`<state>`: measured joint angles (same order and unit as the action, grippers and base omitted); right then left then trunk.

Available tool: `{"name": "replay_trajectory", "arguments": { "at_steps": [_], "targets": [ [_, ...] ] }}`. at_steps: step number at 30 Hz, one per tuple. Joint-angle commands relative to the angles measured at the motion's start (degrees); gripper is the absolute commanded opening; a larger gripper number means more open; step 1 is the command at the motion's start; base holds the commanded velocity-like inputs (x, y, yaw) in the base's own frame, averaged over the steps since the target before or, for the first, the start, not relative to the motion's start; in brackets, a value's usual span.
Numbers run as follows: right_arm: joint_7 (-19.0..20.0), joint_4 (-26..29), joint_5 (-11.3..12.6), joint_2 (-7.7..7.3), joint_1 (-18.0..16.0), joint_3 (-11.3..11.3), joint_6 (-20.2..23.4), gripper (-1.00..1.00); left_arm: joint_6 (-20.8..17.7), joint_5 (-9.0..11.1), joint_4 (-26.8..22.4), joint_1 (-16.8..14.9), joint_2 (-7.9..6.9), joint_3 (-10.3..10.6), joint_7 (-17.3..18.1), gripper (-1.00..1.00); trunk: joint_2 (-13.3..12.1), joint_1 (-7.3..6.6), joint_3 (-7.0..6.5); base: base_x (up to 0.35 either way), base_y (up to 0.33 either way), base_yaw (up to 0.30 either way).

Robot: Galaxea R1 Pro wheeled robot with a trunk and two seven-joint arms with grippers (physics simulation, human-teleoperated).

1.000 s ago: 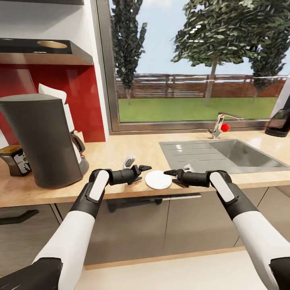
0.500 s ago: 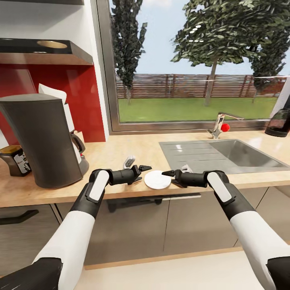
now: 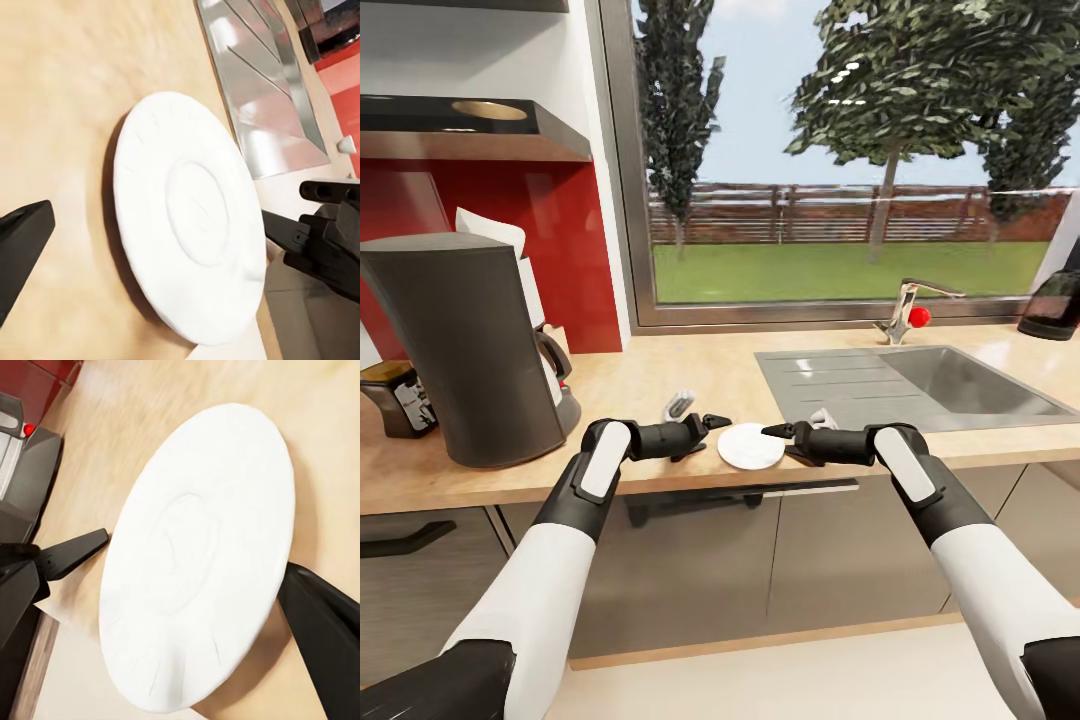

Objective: Set up a coffee station on the kitchen countertop: keep the coffee maker on the countertop, move the bottle of coffee from the kitchen shelf to the counter next to the coffee maker, place a paper coffee filter on top of the coffee maker, put the saucer next to the coffee maker with the coffee cup on the saucer, and place the electric kettle next to the coffee maker.

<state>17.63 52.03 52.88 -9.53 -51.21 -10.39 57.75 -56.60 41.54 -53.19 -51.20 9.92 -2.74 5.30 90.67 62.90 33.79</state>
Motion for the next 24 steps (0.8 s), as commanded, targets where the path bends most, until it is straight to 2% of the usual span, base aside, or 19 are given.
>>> {"name": "replay_trajectory", "arguments": {
  "at_steps": [1,24],
  "targets": [
    [0.5,0.0,-1.2,-0.05,0.0,-0.2,0.1,1.0,-0.4,-1.7,0.0,0.0,0.08,-0.3,0.3,1.0,0.0,0.0,0.07,0.0,0.0,0.0],
    [0.5,-0.7,-1.2,-0.05,0.0,-0.2,0.1,1.0,-0.5,-1.6,0.1,0.0,0.08,-0.3,0.2,1.0,0.0,0.0,0.07,0.0,0.0,0.0]
  ]
}}
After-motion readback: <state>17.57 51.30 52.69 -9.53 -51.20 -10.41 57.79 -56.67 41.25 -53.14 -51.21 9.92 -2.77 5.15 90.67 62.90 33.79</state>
